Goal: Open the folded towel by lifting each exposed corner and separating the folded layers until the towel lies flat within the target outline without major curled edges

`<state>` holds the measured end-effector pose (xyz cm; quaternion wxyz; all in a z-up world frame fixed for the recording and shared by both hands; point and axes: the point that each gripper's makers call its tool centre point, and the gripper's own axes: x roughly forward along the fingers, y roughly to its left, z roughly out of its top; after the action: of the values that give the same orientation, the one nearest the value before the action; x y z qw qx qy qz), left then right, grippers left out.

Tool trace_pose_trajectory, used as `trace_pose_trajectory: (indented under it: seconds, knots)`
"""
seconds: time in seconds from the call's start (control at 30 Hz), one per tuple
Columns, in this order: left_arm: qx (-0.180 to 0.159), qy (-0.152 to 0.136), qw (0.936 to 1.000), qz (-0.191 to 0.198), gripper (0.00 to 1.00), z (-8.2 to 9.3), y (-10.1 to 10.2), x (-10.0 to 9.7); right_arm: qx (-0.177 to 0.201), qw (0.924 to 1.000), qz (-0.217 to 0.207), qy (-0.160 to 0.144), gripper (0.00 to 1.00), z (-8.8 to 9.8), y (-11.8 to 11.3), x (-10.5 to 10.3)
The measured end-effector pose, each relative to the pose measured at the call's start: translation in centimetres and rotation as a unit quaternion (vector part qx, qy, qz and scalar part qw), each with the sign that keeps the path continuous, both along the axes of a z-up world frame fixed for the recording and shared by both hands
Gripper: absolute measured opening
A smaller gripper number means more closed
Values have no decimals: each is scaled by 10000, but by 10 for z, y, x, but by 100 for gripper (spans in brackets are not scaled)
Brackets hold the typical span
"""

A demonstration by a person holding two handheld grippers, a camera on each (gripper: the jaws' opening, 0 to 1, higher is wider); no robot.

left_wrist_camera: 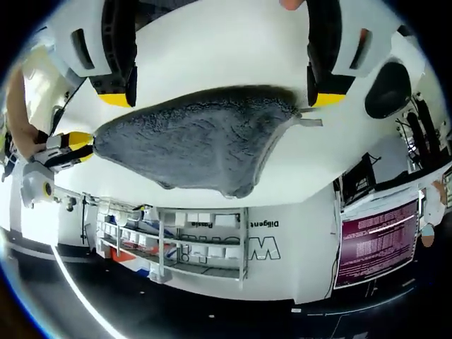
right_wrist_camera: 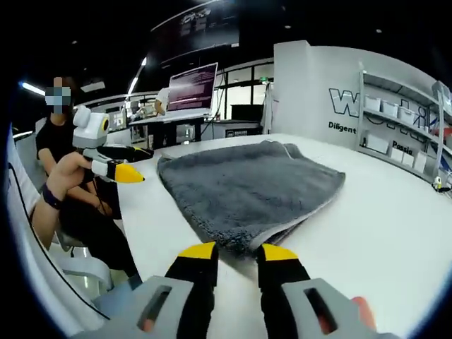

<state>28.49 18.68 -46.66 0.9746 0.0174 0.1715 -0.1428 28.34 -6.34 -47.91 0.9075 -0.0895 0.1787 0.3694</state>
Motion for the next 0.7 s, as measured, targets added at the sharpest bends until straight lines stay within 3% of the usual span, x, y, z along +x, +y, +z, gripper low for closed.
trace_pose_trajectory:
  seconds: [0.07,0.3,0.47,0.7]
  knots:
    - [-16,-5,10000,20,99,0,1,1,12,10000,29,-6,2,0,-6,-1]
    - [-77,-35,10000,42,98,2,0,2,-172,9997,151,80,2,-2,-18,-9]
    - [-98,-88,9999,26,98,5,-1,1,-445,9990,7,39,2,1,-48,-10]
    - [-148,-127,9998,4,98,7,-2,1,-920,9947,-451,-116,2,10,-109,1]
